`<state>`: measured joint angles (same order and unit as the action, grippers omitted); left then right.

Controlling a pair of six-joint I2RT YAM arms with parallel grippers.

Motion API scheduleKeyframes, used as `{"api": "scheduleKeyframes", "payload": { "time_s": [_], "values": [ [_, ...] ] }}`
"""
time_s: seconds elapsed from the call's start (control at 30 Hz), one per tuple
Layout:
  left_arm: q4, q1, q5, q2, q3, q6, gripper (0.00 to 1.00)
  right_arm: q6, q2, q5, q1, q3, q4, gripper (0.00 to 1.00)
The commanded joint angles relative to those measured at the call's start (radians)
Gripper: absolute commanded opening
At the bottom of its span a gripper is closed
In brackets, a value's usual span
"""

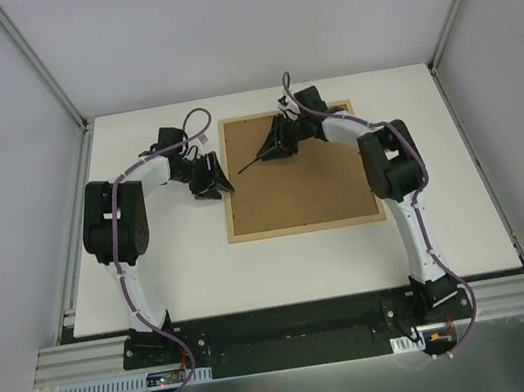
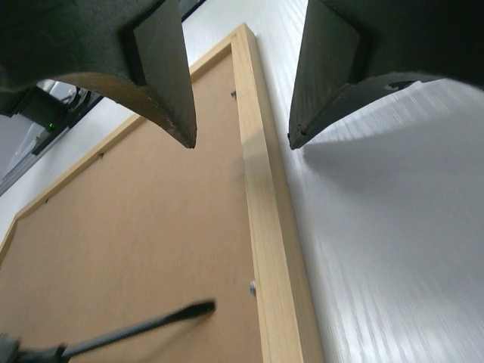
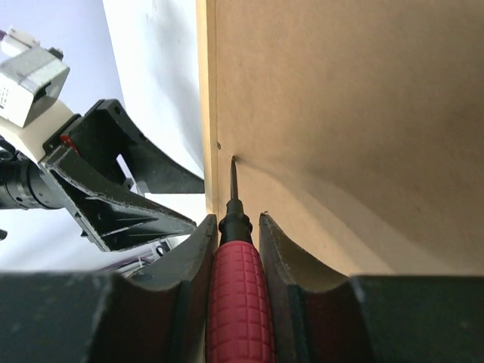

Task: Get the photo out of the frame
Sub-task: Release the photo frame item from the photo frame.

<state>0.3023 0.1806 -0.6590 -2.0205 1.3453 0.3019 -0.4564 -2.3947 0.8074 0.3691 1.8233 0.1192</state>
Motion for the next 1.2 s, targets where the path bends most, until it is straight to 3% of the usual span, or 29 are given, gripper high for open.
{"api": "scheduleKeyframes", "payload": {
  "time_s": [0.0, 0.33, 0.47, 0.7, 0.93, 1.17],
  "values": [
    [0.144, 0.046, 0.044, 0.114, -0.054, -0.067, 0.5, 0.096, 0.121, -0.125, -0.039, -0.061, 0.077, 0.0],
    [0.167, 0.072, 0.116, 0.04, -0.015, -0.049, 0.52, 0.065, 0.037, -0.077, 0.001, 0.028, 0.047, 0.01],
    [0.126, 0.02, 0.093, 0.008, 0.018, -0.026, 0.5, 0.05, -0.001, -0.039, 0.028, 0.053, 0.033, 0.0],
    [0.08, 0.002, 0.056, -0.056, 0.071, -0.009, 0.39, 0.015, -0.064, -0.002, 0.034, 0.07, 0.01, 0.01],
    [0.052, 0.002, 0.035, -0.113, 0.092, 0.026, 0.36, 0.006, -0.061, 0.042, 0.03, 0.038, -0.029, 0.0],
    [0.052, -0.001, 0.045, -0.135, 0.086, 0.026, 0.16, -0.036, -0.083, 0.111, 0.025, 0.016, -0.099, 0.0]
  ]
}}
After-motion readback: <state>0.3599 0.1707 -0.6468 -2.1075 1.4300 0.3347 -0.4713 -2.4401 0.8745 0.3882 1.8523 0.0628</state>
